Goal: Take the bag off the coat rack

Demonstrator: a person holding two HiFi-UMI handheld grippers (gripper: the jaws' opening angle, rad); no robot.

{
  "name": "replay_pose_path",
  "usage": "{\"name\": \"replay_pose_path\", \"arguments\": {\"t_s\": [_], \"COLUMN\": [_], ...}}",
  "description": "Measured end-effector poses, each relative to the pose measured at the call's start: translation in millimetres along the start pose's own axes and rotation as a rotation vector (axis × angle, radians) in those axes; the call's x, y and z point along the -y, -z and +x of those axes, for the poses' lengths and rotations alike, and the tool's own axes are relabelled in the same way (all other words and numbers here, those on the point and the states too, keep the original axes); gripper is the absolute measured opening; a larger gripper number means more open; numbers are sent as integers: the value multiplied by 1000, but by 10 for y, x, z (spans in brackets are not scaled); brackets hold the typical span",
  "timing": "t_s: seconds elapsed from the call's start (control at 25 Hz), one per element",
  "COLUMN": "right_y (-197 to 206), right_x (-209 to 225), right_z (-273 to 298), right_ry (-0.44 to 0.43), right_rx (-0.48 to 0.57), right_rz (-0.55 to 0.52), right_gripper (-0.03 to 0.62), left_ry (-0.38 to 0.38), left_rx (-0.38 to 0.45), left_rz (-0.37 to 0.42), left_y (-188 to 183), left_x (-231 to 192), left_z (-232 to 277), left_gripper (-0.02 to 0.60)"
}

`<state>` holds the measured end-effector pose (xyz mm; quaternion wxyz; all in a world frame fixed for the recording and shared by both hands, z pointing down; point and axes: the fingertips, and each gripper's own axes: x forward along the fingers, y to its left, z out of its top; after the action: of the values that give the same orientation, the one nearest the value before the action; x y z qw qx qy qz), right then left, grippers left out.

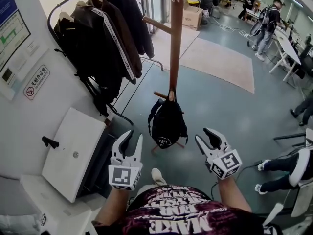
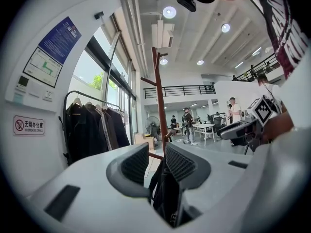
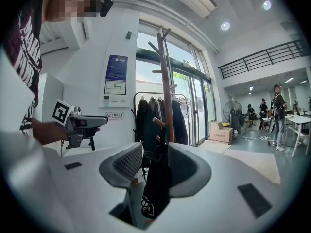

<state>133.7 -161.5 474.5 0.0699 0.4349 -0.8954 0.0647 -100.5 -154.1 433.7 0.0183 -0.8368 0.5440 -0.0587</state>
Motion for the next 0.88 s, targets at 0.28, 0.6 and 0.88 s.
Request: {"name": "replay_pose_path", "arguments": {"t_s": [0.28,0.6,0.88], "right_y": [-93,-213,-234], "right_x": [66,38,74], "right_z": [295,584,737], "right_ry": [18,48,93], "right_rx": [5,10,7], "right_rz": [-3,-17,-25], "right_gripper": [175,175,175], "left_ry": [26,72,139], "left_rx": [-2,13,27], "left_rz": [-2,-19,-20], "left_y": [-1,0,32], "left_x": [-193,-412,-460], "left_z": [235,429,689], "left_gripper": [98,98,98]}}
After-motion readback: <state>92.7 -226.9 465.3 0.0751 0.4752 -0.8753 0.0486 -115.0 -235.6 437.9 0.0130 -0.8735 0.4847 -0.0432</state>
